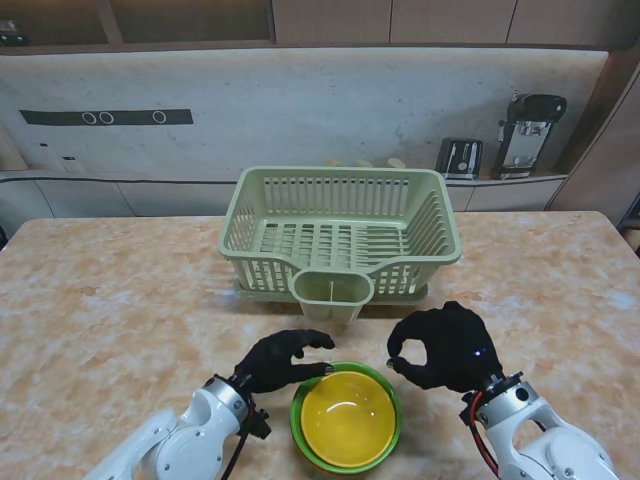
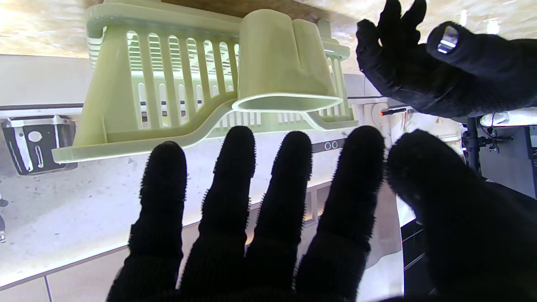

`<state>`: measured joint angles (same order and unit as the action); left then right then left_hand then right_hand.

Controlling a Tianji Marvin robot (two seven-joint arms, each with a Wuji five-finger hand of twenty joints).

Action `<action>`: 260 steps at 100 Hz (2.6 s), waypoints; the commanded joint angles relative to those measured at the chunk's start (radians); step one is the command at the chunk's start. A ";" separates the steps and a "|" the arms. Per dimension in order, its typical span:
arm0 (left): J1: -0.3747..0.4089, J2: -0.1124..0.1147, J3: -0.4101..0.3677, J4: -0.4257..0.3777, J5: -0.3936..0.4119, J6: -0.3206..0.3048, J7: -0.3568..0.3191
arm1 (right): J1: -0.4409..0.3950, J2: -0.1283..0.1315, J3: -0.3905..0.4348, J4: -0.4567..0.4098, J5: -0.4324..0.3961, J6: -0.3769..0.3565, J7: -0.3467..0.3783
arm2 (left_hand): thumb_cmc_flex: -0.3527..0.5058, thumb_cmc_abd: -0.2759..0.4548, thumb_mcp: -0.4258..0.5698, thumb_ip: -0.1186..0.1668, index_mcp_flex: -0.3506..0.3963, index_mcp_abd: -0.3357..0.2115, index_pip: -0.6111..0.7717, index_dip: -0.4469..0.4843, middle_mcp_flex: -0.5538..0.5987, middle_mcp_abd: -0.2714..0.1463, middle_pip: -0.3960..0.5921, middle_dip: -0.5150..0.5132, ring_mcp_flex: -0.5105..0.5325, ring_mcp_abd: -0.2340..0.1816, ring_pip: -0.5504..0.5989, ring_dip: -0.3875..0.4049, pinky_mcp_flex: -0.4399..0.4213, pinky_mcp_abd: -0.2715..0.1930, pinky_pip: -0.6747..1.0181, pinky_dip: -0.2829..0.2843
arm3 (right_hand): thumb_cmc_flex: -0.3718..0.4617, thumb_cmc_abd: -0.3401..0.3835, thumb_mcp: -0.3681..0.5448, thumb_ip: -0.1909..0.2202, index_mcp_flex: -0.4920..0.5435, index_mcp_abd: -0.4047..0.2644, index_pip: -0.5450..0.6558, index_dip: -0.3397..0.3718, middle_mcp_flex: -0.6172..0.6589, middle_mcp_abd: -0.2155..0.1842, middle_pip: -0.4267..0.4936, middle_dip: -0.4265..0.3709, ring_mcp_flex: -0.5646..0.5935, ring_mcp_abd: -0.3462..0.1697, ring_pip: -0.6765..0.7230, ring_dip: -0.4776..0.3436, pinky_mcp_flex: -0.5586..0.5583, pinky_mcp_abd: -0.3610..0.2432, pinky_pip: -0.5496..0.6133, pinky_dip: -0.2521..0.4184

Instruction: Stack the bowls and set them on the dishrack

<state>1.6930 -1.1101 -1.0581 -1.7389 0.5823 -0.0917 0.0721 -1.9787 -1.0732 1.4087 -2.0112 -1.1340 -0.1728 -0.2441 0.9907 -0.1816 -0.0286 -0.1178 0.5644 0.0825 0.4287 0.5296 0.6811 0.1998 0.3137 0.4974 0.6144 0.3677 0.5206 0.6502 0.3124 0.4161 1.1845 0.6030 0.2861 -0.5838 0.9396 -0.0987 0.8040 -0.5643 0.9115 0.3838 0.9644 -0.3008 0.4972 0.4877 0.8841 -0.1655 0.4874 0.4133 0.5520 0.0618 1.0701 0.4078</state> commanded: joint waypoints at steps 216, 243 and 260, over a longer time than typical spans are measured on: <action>-0.182 0.060 0.185 0.077 -0.071 0.239 -0.367 | -0.020 -0.006 0.012 -0.004 0.006 -0.008 0.019 | -0.148 -0.162 0.687 0.064 -0.289 0.231 0.205 0.371 0.143 0.046 0.220 0.053 0.261 -0.032 0.247 -0.008 0.318 -0.134 0.231 -0.040 | 0.004 -0.010 0.003 -0.018 0.022 -0.028 0.020 -0.002 0.022 -0.031 -0.009 0.014 0.006 -0.019 -0.008 0.019 -0.004 -0.013 0.009 -0.008; -0.187 0.045 0.189 0.105 -0.156 0.213 -0.340 | -0.021 -0.007 0.014 -0.003 0.007 -0.007 0.018 | 0.092 -0.360 0.973 -0.099 -0.254 0.134 0.443 0.495 0.324 -0.111 0.165 0.327 0.387 -0.148 0.348 0.057 0.438 -0.239 0.326 -0.107 | 0.005 -0.009 0.003 -0.018 0.023 -0.028 0.021 -0.002 0.022 -0.031 -0.009 0.014 0.006 -0.020 -0.008 0.019 -0.005 -0.014 0.010 -0.008; -0.184 0.035 0.184 0.120 -0.172 0.192 -0.306 | -0.021 -0.007 0.015 -0.002 0.007 -0.007 0.017 | 0.164 -0.252 1.004 -0.047 -0.216 0.036 0.574 0.548 0.267 -0.201 0.443 0.307 0.421 -0.236 0.424 0.147 0.467 -0.256 0.379 -0.123 | 0.005 -0.009 0.003 -0.018 0.022 -0.029 0.021 -0.001 0.023 -0.029 -0.008 0.015 0.006 -0.021 -0.008 0.019 -0.002 -0.013 0.011 -0.008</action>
<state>1.4947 -1.0711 -0.8767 -1.6329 0.4083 0.1039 -0.2216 -1.9905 -1.0737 1.4241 -2.0121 -1.1258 -0.1816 -0.2375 0.8911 -0.4825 0.8068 -0.2776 0.3190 0.2484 0.8619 0.9856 0.9342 0.2138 0.5675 0.7699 0.9967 0.1807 0.8951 0.7583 0.7598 0.2052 1.4992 0.4841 0.2861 -0.5838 0.9395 -0.0987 0.8040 -0.5644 0.9116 0.3838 0.9645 -0.3012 0.4971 0.4878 0.8841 -0.1657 0.4874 0.4133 0.5520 0.0619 1.0700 0.4076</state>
